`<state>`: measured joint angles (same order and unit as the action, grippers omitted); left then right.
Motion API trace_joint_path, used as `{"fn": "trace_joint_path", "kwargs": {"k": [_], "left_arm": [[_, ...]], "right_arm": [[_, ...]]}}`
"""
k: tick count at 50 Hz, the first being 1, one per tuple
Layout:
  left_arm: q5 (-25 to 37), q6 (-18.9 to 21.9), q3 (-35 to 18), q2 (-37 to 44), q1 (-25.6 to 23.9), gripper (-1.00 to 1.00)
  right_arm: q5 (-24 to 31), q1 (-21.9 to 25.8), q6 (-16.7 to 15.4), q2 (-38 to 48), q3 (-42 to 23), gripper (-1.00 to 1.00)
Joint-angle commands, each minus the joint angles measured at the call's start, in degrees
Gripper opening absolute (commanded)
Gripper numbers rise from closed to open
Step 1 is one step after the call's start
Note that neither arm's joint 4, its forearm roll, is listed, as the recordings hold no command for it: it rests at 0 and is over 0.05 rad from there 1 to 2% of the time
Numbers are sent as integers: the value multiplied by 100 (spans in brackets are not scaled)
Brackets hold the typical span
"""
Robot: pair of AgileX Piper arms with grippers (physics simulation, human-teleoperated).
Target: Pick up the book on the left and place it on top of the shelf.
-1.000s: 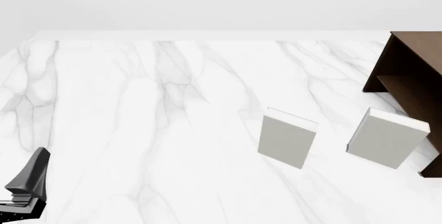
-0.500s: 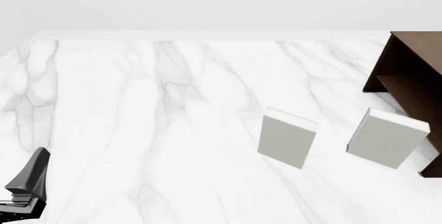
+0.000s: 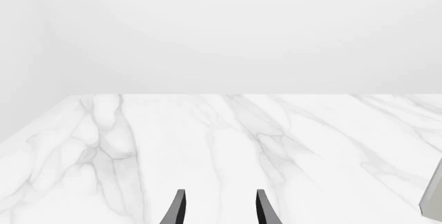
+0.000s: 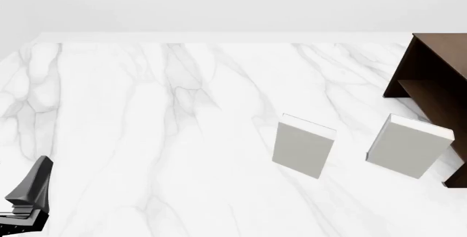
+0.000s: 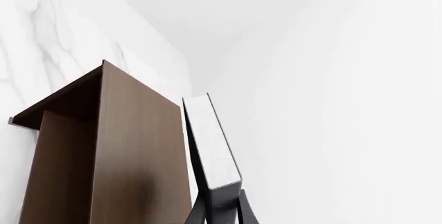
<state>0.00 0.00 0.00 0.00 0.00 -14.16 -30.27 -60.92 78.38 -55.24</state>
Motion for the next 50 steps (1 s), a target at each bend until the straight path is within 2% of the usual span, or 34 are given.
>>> {"fn": "trace_joint_path", "kwargs": {"k": [1, 31, 50], "left_arm": [[0, 0, 0, 0, 0, 100], [0, 0, 0, 0, 0, 100], [0, 0, 0, 0, 0, 100]], "right_arm": [[-167, -21, 70, 91, -53, -100], [-444, -97, 69, 423, 83, -100], [-574, -170, 153, 438, 420, -100]]}}
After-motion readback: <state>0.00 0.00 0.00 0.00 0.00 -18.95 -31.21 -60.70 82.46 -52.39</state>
